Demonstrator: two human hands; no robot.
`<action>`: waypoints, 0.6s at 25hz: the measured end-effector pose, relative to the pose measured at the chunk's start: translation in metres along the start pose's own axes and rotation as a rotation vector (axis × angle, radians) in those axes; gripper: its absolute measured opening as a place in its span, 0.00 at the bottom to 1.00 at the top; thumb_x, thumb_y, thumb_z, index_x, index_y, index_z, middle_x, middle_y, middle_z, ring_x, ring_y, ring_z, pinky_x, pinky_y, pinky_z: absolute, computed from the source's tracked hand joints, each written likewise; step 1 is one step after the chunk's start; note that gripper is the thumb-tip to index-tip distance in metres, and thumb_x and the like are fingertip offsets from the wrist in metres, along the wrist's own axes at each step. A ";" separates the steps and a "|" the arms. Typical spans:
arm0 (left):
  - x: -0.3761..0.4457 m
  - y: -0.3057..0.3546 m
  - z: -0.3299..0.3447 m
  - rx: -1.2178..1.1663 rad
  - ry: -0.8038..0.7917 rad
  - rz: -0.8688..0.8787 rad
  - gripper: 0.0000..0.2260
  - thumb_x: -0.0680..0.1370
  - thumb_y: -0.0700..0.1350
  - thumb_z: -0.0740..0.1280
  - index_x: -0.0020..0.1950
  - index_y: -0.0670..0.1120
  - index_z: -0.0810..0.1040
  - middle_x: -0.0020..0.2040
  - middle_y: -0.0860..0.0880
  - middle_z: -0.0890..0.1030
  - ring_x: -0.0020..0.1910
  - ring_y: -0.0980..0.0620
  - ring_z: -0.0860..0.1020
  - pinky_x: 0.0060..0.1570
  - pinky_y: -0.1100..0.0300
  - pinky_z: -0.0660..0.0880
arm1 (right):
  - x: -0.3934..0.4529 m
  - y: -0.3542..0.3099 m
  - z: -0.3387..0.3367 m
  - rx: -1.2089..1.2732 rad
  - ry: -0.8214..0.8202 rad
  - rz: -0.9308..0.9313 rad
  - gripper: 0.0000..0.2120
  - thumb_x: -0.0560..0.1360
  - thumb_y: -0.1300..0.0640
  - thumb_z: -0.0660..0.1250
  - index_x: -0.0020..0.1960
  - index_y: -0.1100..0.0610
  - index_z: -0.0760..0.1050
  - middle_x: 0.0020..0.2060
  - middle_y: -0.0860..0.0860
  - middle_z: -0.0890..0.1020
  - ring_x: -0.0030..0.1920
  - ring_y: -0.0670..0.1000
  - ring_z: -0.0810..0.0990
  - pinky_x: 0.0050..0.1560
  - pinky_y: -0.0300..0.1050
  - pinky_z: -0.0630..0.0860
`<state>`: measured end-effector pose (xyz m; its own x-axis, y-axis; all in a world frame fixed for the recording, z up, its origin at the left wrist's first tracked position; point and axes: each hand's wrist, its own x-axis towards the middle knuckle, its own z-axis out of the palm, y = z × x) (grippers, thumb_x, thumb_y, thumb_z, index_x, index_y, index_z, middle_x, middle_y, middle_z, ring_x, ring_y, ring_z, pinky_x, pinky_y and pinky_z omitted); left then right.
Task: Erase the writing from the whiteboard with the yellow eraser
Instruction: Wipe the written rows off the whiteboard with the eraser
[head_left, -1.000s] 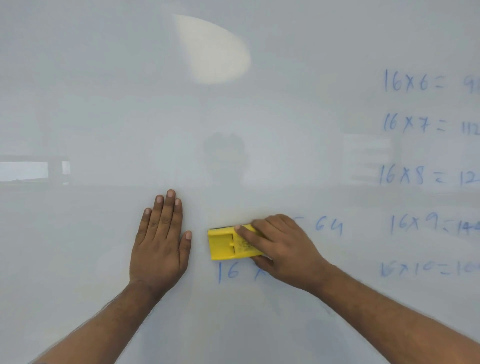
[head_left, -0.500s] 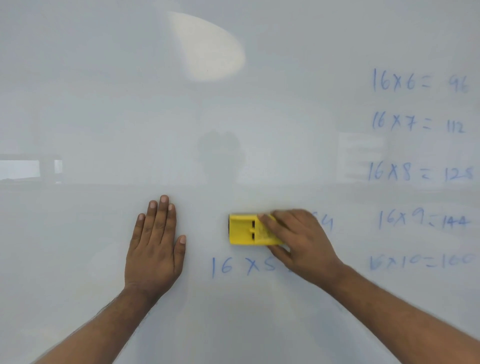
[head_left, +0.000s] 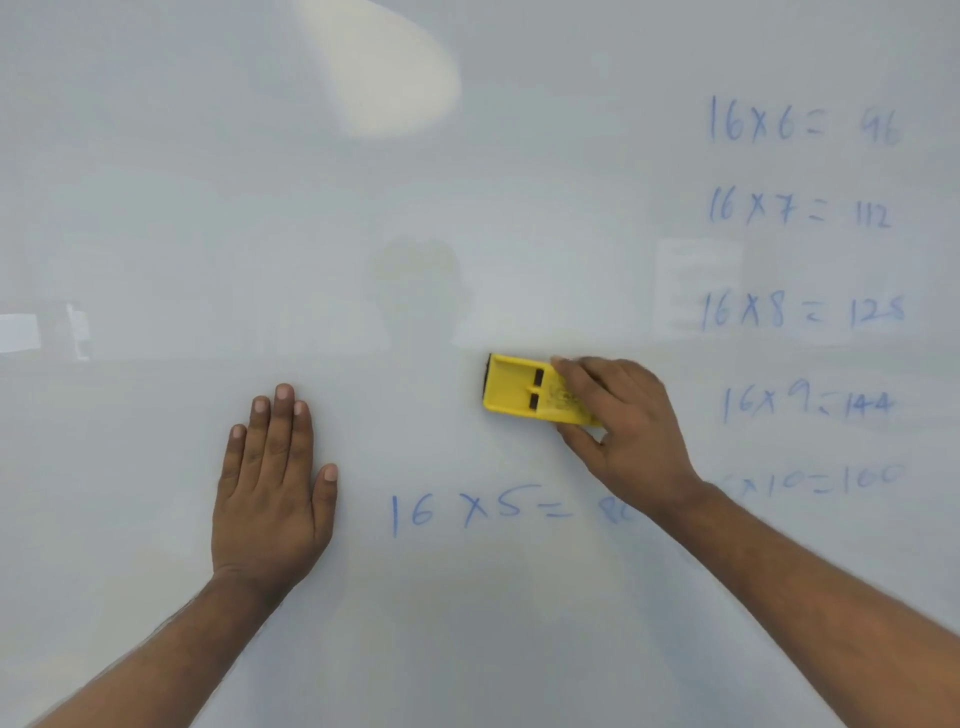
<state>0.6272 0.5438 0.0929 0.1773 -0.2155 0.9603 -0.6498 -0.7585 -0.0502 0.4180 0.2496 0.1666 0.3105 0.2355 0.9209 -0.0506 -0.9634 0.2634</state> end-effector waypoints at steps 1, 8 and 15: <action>-0.002 0.000 0.000 0.000 0.001 -0.004 0.30 0.82 0.51 0.50 0.81 0.38 0.52 0.83 0.42 0.51 0.83 0.46 0.47 0.81 0.48 0.45 | -0.010 0.000 0.001 0.000 -0.029 -0.030 0.24 0.75 0.53 0.69 0.69 0.58 0.72 0.57 0.56 0.79 0.55 0.59 0.78 0.58 0.53 0.72; -0.012 0.001 0.005 -0.014 0.015 -0.001 0.30 0.82 0.51 0.50 0.82 0.39 0.50 0.83 0.43 0.50 0.83 0.45 0.47 0.81 0.48 0.45 | -0.044 0.039 -0.023 -0.098 -0.107 -0.075 0.22 0.77 0.51 0.66 0.68 0.58 0.73 0.58 0.56 0.79 0.57 0.60 0.78 0.60 0.53 0.72; -0.022 0.005 0.012 -0.002 -0.004 0.043 0.31 0.82 0.51 0.49 0.82 0.38 0.48 0.83 0.42 0.47 0.83 0.42 0.47 0.81 0.47 0.44 | -0.027 0.036 -0.018 -0.029 -0.051 0.000 0.23 0.76 0.53 0.68 0.69 0.58 0.72 0.60 0.55 0.79 0.58 0.58 0.77 0.61 0.53 0.72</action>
<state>0.6293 0.5373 0.0685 0.1524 -0.2503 0.9561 -0.6580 -0.7475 -0.0908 0.3909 0.2111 0.1560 0.3589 0.2274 0.9053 -0.0784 -0.9591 0.2720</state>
